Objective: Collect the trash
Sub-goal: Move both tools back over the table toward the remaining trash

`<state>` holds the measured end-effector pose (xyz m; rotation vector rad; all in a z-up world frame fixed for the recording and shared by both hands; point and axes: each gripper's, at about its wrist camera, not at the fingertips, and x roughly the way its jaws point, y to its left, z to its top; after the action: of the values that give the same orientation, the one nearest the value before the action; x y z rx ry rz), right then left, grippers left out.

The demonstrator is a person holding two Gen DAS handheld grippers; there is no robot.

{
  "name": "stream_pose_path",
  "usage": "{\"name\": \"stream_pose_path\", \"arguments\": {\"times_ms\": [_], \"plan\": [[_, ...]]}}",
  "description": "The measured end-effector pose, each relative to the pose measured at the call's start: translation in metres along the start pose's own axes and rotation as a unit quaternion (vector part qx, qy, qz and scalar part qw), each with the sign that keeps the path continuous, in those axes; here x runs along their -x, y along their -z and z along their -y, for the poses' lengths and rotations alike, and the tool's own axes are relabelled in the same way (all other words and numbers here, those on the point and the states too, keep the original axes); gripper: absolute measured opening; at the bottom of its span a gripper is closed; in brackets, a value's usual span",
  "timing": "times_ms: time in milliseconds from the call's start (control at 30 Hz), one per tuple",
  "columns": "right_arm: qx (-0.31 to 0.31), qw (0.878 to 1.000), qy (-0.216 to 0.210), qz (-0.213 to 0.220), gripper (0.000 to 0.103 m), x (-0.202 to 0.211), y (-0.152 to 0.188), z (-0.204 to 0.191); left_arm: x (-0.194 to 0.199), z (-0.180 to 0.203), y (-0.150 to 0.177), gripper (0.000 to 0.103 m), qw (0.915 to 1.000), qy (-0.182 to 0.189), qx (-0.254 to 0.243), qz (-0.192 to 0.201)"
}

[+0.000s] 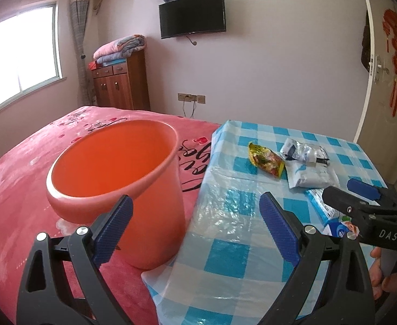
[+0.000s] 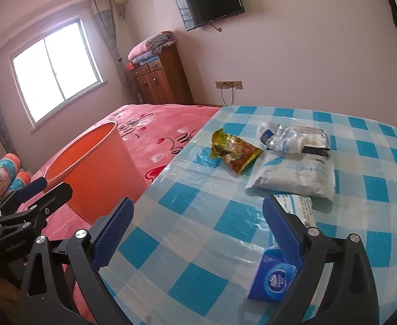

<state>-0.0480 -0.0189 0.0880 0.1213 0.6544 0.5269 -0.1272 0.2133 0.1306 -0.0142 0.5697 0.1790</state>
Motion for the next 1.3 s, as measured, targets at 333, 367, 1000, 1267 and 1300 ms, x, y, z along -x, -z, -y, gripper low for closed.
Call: {"name": "stream_pose_path", "arguments": {"times_ms": [333, 367, 1000, 1267, 1300], "plan": [[-0.013, 1.0, 0.017, 0.003, 0.095, 0.015, 0.015, 0.026, 0.001, 0.027, 0.009, 0.095, 0.9994, 0.014, -0.025, -0.017], [-0.017, 1.0, 0.018, 0.003, 0.095, 0.016, 0.017, 0.03, 0.001, 0.03, 0.01, 0.095, 0.9993, 0.016, -0.027, -0.02], [-0.076, 0.997, 0.022, -0.022, 0.095, 0.023, 0.051, 0.094, -0.004, 0.083, 0.026, 0.095, 0.9958, 0.036, -0.063, -0.056], [-0.069, 0.996, 0.009, -0.051, 0.095, 0.011, 0.062, 0.097, -0.012, 0.089, 0.029, 0.095, 0.9948, 0.033, -0.064, -0.072], [-0.065, 0.996, 0.008, -0.057, 0.095, 0.008, 0.064, 0.096, -0.013, 0.089, 0.029, 0.095, 0.9947, 0.032, -0.063, -0.074]]}}
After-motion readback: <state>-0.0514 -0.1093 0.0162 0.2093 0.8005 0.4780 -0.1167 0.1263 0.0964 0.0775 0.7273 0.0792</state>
